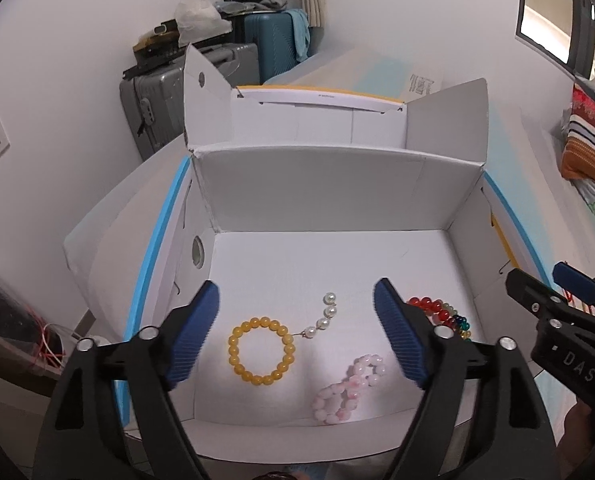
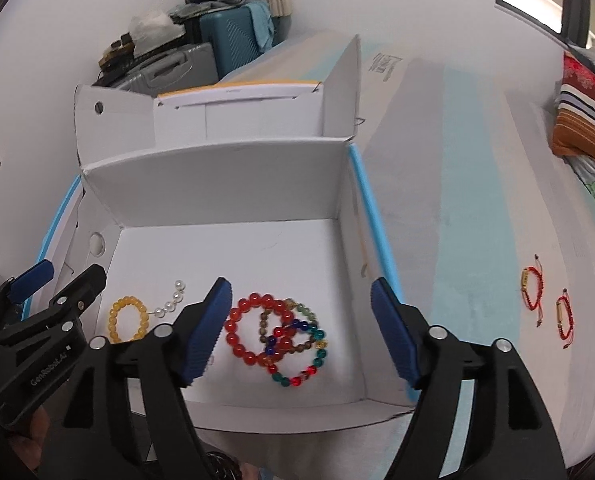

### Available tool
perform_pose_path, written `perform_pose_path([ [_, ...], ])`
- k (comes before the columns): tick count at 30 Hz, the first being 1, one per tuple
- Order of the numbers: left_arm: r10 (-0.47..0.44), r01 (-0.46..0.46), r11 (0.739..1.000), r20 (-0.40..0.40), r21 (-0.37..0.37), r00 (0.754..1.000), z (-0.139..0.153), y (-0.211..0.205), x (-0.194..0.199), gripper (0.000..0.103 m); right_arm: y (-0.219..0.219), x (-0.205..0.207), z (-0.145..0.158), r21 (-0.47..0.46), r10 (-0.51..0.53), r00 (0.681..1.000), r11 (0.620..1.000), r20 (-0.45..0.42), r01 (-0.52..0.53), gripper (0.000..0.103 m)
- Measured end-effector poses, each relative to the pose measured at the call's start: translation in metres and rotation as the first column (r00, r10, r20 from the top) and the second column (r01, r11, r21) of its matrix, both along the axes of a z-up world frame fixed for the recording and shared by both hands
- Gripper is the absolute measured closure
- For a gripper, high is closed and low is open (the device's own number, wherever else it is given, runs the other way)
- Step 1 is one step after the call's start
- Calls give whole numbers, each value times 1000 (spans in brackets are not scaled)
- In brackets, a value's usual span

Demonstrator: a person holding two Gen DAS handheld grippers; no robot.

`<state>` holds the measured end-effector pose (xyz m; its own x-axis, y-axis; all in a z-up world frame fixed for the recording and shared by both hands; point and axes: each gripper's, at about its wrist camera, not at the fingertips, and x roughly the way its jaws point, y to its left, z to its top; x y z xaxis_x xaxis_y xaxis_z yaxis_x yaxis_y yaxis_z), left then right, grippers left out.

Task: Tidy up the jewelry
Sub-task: 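Move both open tools over the two red string bracelets on the bed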

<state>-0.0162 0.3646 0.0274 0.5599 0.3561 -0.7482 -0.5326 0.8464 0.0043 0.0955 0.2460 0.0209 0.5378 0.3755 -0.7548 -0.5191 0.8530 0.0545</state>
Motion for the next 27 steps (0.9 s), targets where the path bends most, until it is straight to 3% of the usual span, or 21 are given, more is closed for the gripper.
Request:
perform_pose_path([
  [7, -20, 20, 1000, 15, 7, 1000, 5, -16, 9, 6, -37, 9, 9, 33, -58, 998, 998, 23, 57, 18],
  [14, -77, 77, 997, 28, 9, 997, 10, -48, 29, 6, -81, 21, 13, 35, -132, 990, 991, 52, 131, 10],
  [27, -269, 269, 963, 54, 18, 962, 20, -145, 82, 6, -183, 41, 23, 2, -317, 945, 948, 82, 318, 10],
])
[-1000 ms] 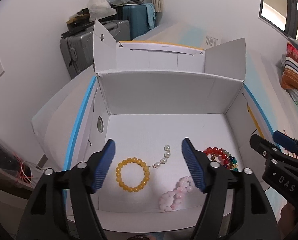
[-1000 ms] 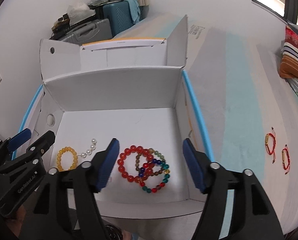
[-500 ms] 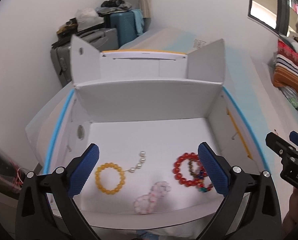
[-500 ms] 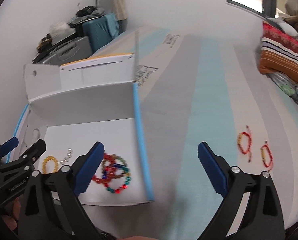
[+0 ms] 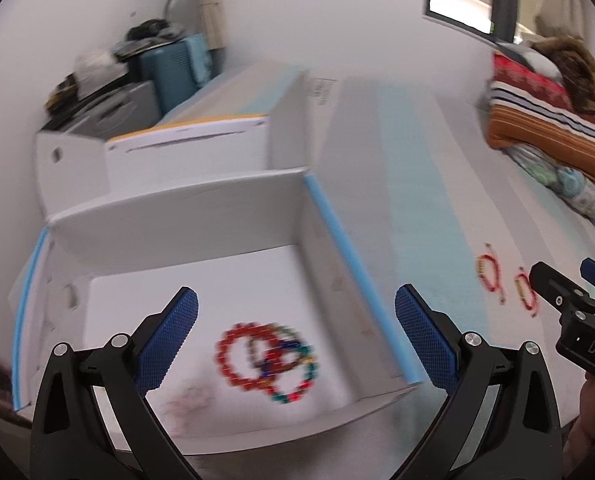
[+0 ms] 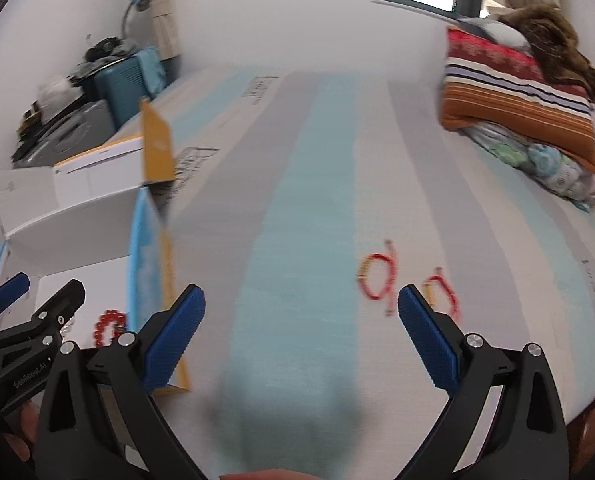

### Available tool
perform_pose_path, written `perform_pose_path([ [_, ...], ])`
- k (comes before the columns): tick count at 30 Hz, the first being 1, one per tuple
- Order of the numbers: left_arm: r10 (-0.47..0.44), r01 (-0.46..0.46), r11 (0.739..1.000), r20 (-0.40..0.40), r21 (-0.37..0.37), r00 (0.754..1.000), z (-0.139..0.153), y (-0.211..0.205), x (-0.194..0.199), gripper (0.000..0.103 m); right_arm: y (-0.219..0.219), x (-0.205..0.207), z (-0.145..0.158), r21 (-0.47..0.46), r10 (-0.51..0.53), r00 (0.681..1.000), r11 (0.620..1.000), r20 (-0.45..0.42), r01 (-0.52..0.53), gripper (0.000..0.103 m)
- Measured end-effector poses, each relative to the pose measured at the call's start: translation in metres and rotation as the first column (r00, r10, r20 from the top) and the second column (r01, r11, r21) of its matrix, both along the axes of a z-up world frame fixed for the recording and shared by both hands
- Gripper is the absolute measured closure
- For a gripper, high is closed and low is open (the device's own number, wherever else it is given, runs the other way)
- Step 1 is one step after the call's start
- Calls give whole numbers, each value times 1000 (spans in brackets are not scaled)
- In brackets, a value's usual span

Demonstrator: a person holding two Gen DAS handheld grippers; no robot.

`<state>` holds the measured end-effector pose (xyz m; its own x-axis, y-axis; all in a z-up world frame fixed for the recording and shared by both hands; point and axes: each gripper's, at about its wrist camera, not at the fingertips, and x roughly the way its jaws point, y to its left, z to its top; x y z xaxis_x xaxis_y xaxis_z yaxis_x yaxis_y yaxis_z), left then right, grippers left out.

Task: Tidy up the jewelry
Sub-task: 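Move both open tools over the two red string bracelets on the bed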

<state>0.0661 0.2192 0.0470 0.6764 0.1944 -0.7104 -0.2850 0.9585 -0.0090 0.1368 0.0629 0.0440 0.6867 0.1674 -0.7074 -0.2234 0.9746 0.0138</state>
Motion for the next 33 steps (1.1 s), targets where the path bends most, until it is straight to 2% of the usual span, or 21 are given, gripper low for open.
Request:
perform_pose_path([
  [7, -84, 84, 996, 6, 3, 996, -4, -45, 30, 6, -53, 14, -3, 5, -105, 994, 994, -18, 105, 10],
  [18, -177, 179, 983, -62, 25, 982, -41, -114, 90, 6, -115, 70, -39, 8, -198, 977, 980, -81, 200, 10],
  [33, -270, 271, 962, -128, -11, 954, -87, -176, 151, 6, -160, 107, -83, 25, -213, 964, 975, -157, 219, 10],
])
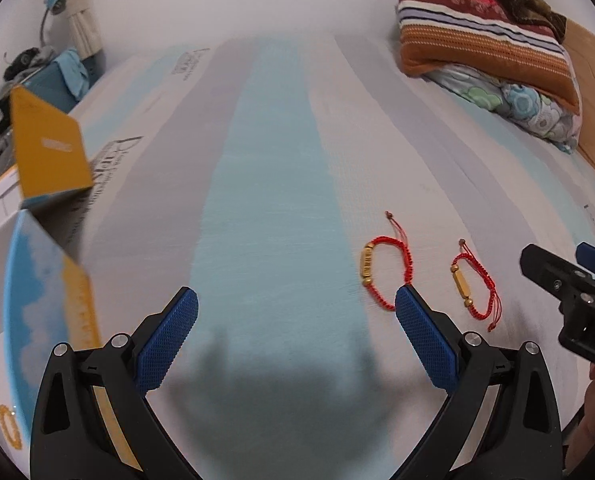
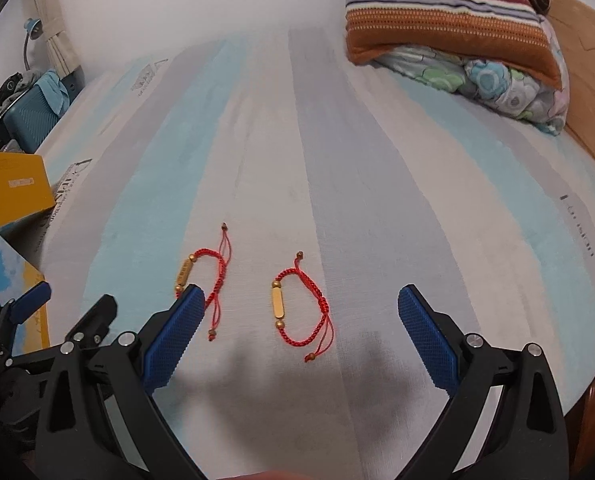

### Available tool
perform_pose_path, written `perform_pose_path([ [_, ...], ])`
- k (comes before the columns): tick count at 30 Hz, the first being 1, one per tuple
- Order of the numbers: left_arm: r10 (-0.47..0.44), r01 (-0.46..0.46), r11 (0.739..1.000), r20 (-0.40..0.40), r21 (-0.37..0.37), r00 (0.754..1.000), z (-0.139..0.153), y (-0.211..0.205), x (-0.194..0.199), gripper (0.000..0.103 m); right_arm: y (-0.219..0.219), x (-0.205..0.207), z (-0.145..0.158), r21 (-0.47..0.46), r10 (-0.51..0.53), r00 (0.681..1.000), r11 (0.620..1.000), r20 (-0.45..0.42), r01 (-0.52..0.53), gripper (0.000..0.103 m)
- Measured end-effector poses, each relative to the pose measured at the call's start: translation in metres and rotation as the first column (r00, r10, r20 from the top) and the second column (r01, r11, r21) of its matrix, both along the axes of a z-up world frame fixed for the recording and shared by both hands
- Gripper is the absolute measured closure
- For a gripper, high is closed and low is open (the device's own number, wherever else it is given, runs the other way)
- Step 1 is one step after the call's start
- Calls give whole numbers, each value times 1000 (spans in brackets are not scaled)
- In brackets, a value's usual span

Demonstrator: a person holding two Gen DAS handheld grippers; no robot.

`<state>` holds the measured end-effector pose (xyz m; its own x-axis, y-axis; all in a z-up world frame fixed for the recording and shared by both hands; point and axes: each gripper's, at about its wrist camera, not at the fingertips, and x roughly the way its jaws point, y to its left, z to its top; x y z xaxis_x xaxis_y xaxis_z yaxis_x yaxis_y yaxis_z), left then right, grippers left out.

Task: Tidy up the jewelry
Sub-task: 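Move both open tools over the two red string bracelets on the bed, then close the right gripper on one red string bracelet while the left closes on the other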

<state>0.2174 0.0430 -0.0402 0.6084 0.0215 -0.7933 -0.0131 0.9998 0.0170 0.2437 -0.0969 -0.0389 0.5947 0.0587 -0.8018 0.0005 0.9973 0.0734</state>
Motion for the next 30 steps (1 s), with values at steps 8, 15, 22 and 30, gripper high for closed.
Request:
perform_pose_path([
  [8, -39, 39, 999, -49, -6, 998, -29, -26, 27, 6, -9, 24, -26, 31, 9, 998, 999, -65, -7, 18],
  [15, -76, 77, 997, -81, -2, 994, -52, -47, 43, 6, -10, 42, -51, 39, 18, 992, 999, -127, -13, 23],
  [22, -97, 96, 995, -92, -16, 991, -64, -48, 52, 6, -5, 54, -68, 39, 19, 986, 999, -168, -12, 29],
  [30, -121, 119, 993, -99, -27, 988, -74, -51, 60, 7, -8, 66, -82, 52, -2, 976, 999, -218, 14, 42],
])
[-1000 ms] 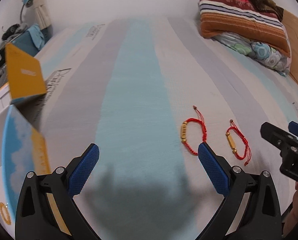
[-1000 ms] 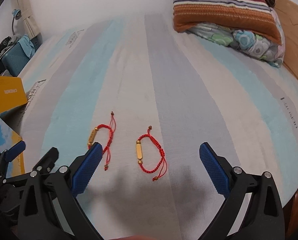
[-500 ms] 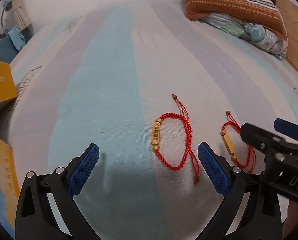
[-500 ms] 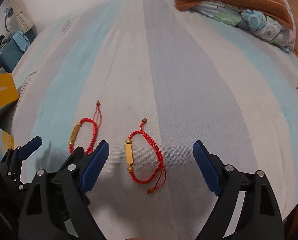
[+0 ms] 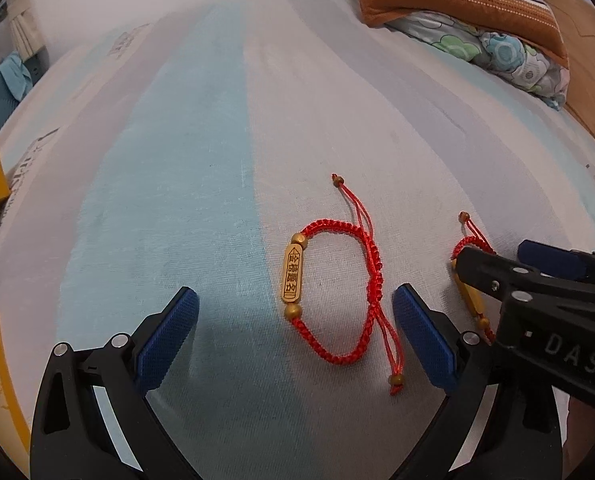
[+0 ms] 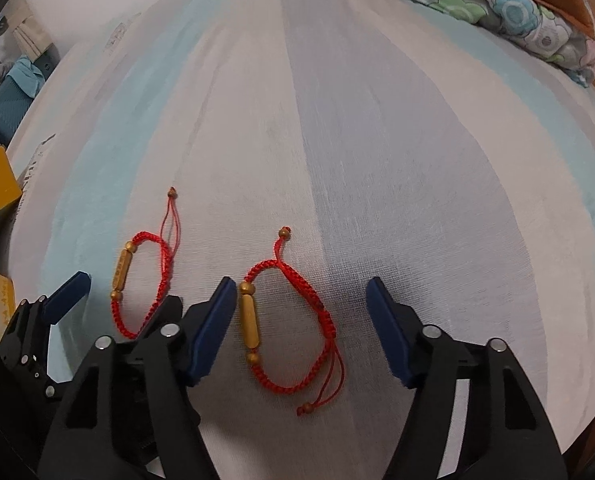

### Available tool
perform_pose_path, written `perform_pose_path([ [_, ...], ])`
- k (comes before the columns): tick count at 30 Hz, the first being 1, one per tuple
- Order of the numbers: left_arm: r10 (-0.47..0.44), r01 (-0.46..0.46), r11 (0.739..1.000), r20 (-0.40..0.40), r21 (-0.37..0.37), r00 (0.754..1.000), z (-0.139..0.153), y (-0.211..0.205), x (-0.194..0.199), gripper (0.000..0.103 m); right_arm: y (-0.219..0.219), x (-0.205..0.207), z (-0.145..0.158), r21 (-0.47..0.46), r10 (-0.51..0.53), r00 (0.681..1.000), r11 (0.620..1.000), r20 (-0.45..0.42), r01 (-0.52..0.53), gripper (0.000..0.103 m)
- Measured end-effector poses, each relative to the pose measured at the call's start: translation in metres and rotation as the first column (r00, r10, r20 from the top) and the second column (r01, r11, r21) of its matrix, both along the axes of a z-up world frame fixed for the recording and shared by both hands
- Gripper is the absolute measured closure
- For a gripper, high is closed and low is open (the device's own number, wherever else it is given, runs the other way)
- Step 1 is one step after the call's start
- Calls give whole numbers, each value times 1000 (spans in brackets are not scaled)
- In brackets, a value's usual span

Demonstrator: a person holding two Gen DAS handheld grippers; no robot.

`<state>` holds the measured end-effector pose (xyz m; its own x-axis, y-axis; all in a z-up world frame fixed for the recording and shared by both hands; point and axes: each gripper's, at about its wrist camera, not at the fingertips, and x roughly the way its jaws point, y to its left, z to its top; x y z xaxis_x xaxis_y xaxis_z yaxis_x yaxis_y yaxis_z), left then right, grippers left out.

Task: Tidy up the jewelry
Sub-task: 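Close the right gripper on one red string bracelet while the left closes on the other, then lift both red string bracelets and carry them over the white box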

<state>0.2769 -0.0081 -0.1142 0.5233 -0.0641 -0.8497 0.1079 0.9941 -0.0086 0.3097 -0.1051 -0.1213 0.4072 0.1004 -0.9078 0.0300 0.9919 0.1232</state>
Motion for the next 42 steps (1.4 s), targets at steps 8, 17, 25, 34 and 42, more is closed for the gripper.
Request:
perform_pose_path([
  [8, 19, -19, 1000, -7, 3, 1000, 1, 4, 0, 39, 1, 1, -3, -11, -2, 1000, 1000, -14, 1, 55],
  [17, 23, -24, 1000, -22, -19, 999, 5, 11, -2, 78, 6, 3, -4, -10, -9, 999, 1000, -38, 9, 78],
  [25, 6, -6, 1000, -14, -15, 1000, 9, 11, -9, 97, 8, -1, -2, -4, -25, 999, 1000, -41, 25, 95],
  [34, 8, -8, 1000, 2, -24, 1000, 16, 13, -14, 97, 5, -7, 1, -7, -37, 999, 999, -30, 37, 97],
  [42, 5, -5, 1000, 15, -25, 1000, 22, 13, -18, 97, 6, -11, 8, 0, -35, 999, 999, -4, 35, 97],
])
